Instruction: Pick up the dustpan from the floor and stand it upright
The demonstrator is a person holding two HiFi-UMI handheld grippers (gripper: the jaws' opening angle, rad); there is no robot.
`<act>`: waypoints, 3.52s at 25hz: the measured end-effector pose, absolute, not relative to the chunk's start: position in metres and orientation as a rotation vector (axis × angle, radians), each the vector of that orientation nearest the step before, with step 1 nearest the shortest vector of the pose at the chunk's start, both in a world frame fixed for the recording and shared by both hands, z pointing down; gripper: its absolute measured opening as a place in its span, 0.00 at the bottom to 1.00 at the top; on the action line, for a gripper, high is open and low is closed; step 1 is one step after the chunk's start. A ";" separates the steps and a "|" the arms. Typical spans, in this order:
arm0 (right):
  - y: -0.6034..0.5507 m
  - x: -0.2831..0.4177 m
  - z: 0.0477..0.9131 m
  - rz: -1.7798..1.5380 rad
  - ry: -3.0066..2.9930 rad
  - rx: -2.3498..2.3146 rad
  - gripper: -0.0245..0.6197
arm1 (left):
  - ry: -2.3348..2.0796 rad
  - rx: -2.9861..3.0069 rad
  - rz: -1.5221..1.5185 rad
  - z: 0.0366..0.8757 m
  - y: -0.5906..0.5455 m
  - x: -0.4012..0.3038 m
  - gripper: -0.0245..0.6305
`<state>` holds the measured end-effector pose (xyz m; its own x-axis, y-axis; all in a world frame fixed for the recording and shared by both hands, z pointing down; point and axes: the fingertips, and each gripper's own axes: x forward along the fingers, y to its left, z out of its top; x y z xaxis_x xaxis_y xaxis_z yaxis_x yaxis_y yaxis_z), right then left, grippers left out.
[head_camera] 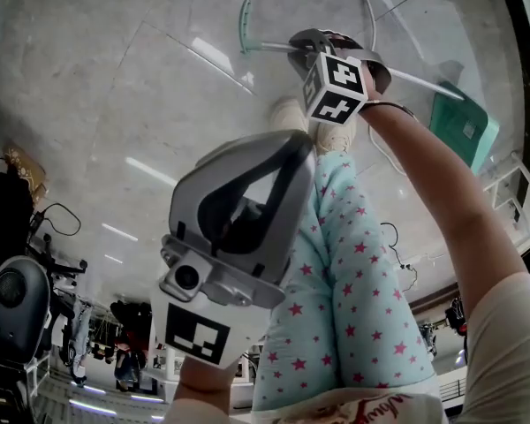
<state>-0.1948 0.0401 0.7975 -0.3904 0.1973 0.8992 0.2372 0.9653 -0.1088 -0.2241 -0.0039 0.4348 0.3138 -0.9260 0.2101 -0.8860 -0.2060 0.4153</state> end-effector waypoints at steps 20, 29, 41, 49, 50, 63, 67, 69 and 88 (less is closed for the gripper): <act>-0.035 -0.102 0.595 -0.024 -2.180 0.012 0.20 | -1.116 2.458 -0.098 0.294 -0.062 -0.102 0.04; -0.073 -0.036 0.522 -0.036 -2.215 0.284 0.19 | -0.937 2.550 -0.078 0.247 -0.046 -0.040 0.04; -0.086 0.069 0.442 -0.126 -2.227 0.534 0.18 | -0.791 2.612 -0.005 0.202 -0.029 0.036 0.04; -0.103 0.171 0.393 -0.118 -2.286 0.807 0.18 | -0.778 2.625 0.088 0.201 -0.034 0.111 0.04; -0.108 0.183 0.389 -0.110 -2.299 0.824 0.18 | -0.821 2.606 0.081 0.201 -0.040 0.117 0.04; -0.114 0.375 0.352 0.062 -2.326 1.081 0.19 | -0.710 2.679 0.083 0.161 -0.059 0.288 0.04; -0.103 0.412 0.355 0.087 -2.294 1.166 0.20 | -0.620 2.715 0.129 0.159 -0.056 0.322 0.04; -0.103 0.431 0.357 0.103 -2.279 1.220 0.20 | -0.591 2.718 0.145 0.161 -0.054 0.336 0.04; -0.121 0.478 0.365 0.181 -2.194 1.420 0.21 | -0.409 2.755 0.179 0.165 -0.033 0.402 0.04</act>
<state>0.4775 -0.1211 0.3654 -0.3184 -0.8129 0.4877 -0.8818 0.4428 0.1622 0.4022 -0.0325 0.1646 0.9503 -0.2588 0.1732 -0.3028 -0.8976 0.3203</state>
